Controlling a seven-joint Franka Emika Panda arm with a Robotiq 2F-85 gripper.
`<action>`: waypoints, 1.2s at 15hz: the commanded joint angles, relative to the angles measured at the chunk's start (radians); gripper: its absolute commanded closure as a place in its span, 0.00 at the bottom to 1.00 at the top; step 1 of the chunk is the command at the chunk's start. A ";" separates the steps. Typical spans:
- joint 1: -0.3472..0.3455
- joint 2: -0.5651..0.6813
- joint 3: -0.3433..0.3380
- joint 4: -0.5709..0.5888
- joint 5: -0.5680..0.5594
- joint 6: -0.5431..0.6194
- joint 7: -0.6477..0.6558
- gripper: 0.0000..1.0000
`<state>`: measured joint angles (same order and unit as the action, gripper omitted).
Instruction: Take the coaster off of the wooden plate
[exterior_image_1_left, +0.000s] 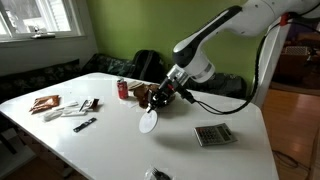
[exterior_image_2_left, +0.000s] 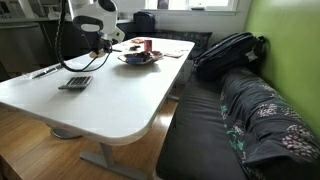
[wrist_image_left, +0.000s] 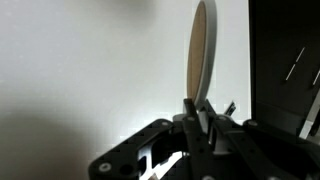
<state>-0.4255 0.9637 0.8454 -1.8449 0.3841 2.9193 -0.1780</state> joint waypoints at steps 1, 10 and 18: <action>-0.034 0.122 0.095 0.052 -0.037 0.027 -0.145 0.98; -0.117 0.325 0.169 0.171 -0.141 -0.302 -0.373 0.98; -0.069 0.261 0.106 0.181 -0.077 -0.195 -0.313 0.22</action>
<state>-0.5141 1.2773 0.9686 -1.6354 0.2824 2.6306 -0.5236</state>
